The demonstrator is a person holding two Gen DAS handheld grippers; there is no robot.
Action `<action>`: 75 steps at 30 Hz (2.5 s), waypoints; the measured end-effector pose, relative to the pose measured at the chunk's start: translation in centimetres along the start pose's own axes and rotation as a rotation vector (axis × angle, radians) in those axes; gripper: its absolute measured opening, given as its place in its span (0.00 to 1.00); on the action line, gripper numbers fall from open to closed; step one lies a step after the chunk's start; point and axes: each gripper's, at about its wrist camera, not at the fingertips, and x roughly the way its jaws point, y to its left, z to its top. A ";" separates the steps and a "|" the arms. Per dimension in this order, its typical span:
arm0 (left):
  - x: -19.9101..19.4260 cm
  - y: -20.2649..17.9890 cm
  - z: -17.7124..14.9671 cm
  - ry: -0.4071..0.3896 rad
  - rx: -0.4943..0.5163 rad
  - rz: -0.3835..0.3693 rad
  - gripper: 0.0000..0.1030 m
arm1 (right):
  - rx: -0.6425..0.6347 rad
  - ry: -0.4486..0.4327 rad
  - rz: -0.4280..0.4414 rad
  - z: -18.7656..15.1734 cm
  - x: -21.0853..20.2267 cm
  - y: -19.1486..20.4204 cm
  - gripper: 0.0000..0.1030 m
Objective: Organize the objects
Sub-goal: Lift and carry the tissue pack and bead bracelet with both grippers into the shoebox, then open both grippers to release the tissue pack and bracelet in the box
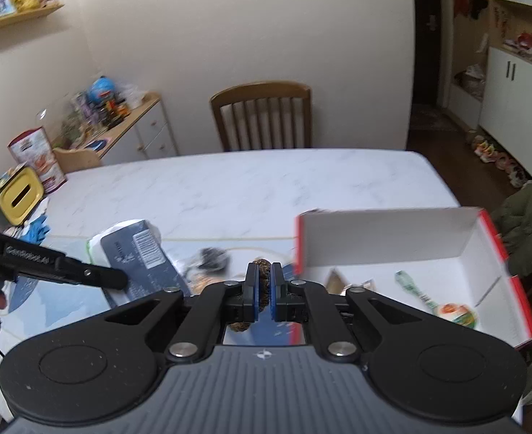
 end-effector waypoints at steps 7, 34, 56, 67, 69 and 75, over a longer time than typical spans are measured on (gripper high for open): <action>3.4 -5.0 0.9 0.026 0.066 -0.026 0.09 | 0.020 -0.004 -0.041 1.1 0.1 -5.5 0.05; 23.7 -16.3 -0.4 0.198 0.083 0.083 0.09 | -0.013 0.145 -0.096 0.7 10.8 -21.4 0.05; 28.9 -16.5 0.8 0.213 0.140 0.268 0.20 | -0.124 0.255 -0.048 -1.0 13.8 -22.4 0.05; 28.5 -17.0 0.5 0.194 0.184 0.285 0.60 | -0.130 0.227 0.038 -0.7 11.1 -22.6 0.07; 27.9 -17.2 0.4 0.181 0.189 0.273 0.62 | -0.123 0.221 0.058 -0.8 10.5 -22.7 0.07; 25.7 -17.6 -0.1 0.147 0.218 0.261 0.63 | -0.128 0.192 0.090 -0.8 8.4 -22.2 0.08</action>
